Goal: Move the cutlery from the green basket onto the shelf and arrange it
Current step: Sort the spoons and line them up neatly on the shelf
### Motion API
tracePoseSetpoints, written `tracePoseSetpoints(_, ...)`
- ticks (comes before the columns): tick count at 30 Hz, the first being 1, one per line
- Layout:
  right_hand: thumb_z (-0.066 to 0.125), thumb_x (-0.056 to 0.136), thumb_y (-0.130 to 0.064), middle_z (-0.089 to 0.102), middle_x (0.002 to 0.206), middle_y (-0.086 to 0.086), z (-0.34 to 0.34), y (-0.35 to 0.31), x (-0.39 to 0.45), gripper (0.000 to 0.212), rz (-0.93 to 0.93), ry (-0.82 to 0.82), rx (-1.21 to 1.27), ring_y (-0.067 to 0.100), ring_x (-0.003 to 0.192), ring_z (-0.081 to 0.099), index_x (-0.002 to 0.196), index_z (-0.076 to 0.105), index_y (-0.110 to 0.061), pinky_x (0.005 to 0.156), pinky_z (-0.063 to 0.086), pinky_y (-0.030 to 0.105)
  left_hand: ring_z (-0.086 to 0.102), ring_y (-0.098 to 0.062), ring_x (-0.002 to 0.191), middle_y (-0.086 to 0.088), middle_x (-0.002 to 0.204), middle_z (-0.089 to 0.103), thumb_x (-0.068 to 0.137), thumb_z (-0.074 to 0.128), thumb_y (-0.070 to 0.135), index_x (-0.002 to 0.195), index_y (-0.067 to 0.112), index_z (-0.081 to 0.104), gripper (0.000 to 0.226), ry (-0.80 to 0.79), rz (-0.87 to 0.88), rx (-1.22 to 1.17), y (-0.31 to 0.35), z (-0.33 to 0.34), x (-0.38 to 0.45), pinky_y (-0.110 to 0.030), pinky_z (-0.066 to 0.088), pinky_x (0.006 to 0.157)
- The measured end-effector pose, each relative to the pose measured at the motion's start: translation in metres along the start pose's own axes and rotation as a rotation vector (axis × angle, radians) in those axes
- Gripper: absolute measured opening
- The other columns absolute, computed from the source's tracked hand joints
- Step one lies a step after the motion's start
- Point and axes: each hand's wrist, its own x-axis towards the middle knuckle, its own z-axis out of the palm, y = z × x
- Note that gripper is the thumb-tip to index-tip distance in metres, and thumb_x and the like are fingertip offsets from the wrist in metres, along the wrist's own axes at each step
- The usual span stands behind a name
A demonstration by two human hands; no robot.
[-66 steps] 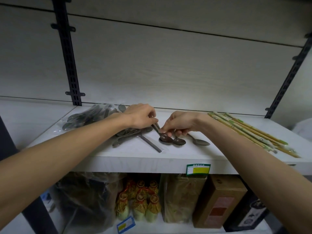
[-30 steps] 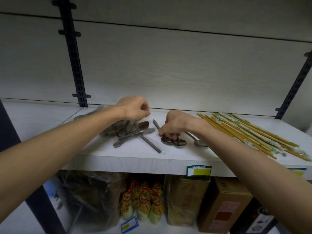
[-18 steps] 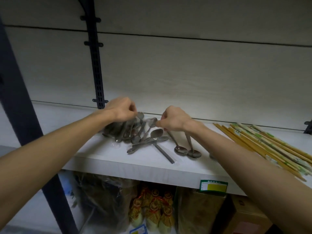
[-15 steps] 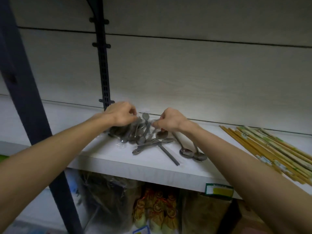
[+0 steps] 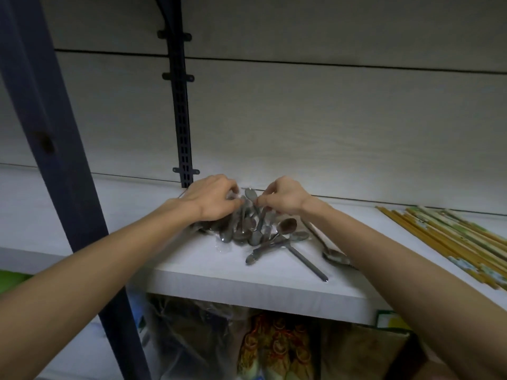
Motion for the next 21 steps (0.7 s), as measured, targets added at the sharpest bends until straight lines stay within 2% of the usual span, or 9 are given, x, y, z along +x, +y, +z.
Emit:
tracePoseSetpoints(2, 0.076, 0.085, -0.033, 0.075, 0.075, 0.003, -0.013, 0.004, -0.02, 0.02, -0.03, 0.027, 0.025, 0.011, 0.061, 0.063, 0.087, 0.078, -0.013, 0.063, 0.052, 0.026, 0.056, -0.02, 0.11, 0.005, 0.119, 0.057, 0.096, 0.053, 0.057, 0.122, 0.029, 0.062, 0.04, -0.019, 0.099, -0.034, 0.01, -0.003, -0.001, -0.036, 0.044, 0.081)
tracePoseSetpoints(4, 0.077, 0.083, -0.032, 0.076, 0.078, -0.001, -0.029, 0.012, -0.047, 0.015, -0.074, 0.013, -0.078, 0.011, 0.068, 0.064, 0.088, 0.079, -0.018, 0.064, 0.05, 0.023, 0.056, -0.016, 0.106, 0.01, 0.116, 0.057, 0.094, 0.052, 0.062, 0.122, 0.032, 0.061, 0.041, -0.109, 0.224, -0.027, 0.018, -0.002, -0.002, -0.037, 0.047, 0.083)
tracePoseSetpoints(6, 0.08, 0.08, -0.04, 0.074, 0.081, -0.008, -0.043, 0.019, -0.071, 0.017, -0.094, -0.055, -0.213, 0.006, 0.07, 0.063, 0.09, 0.078, -0.026, 0.065, 0.047, 0.019, 0.058, -0.016, 0.102, 0.011, 0.112, 0.059, 0.091, 0.053, 0.066, 0.116, 0.033, 0.062, 0.043, -0.169, 0.303, -0.016, 0.022, 0.003, -0.001, -0.039, 0.049, 0.082)
tracePoseSetpoints(9, 0.079, 0.08, -0.043, 0.073, 0.088, -0.015, -0.048, 0.028, -0.094, 0.02, -0.118, -0.126, -0.303, -0.004, 0.07, 0.061, 0.097, 0.077, -0.032, 0.063, 0.042, 0.012, 0.056, -0.016, 0.099, 0.01, 0.105, 0.058, 0.089, 0.053, 0.07, 0.112, 0.032, 0.064, 0.046, -0.18, 0.344, -0.004, 0.025, 0.009, 0.002, -0.034, 0.04, 0.071)
tracePoseSetpoints(11, 0.077, 0.083, -0.043, 0.071, 0.095, -0.013, -0.044, 0.032, -0.101, 0.024, -0.168, -0.138, -0.35, 0.0, 0.079, 0.061, 0.104, 0.077, -0.032, 0.069, 0.045, 0.018, 0.055, -0.015, 0.101, 0.01, 0.106, 0.058, 0.088, 0.052, 0.071, 0.112, 0.032, 0.063, 0.047, -0.162, 0.352, -0.018, 0.025, 0.013, 0.004, -0.035, 0.04, 0.073)
tracePoseSetpoints(14, 0.071, 0.088, -0.041, 0.067, 0.108, -0.008, -0.035, 0.034, -0.101, 0.025, -0.213, -0.113, -0.407, 0.012, 0.096, 0.059, 0.111, 0.076, -0.032, 0.085, 0.049, 0.031, 0.056, -0.015, 0.099, 0.011, 0.105, 0.058, 0.086, 0.056, 0.072, 0.106, 0.034, 0.065, 0.044, -0.133, 0.332, -0.061, 0.023, 0.018, 0.01, -0.038, 0.048, 0.082)
tracePoseSetpoints(18, 0.068, 0.088, -0.038, 0.069, 0.108, -0.01, -0.03, 0.038, -0.094, 0.019, -0.247, -0.065, -0.402, 0.014, 0.098, 0.062, 0.104, 0.077, -0.033, 0.087, 0.051, 0.036, 0.056, -0.014, 0.097, 0.011, 0.105, 0.059, 0.081, 0.063, 0.072, 0.101, 0.035, 0.065, 0.042, -0.092, 0.295, -0.116, 0.023, 0.023, 0.012, -0.037, 0.048, 0.083)
tracePoseSetpoints(21, 0.066, 0.089, -0.033, 0.072, 0.105, -0.011, -0.029, 0.041, -0.091, 0.017, -0.278, -0.03, -0.419, 0.013, 0.096, 0.064, 0.101, 0.078, -0.032, 0.085, 0.052, 0.036, 0.053, -0.013, 0.101, 0.013, 0.106, 0.057, 0.084, 0.068, 0.06, 0.104, 0.034, 0.063, 0.034, -0.067, 0.29, -0.159, 0.021, 0.026, 0.01, -0.033, 0.037, 0.075)
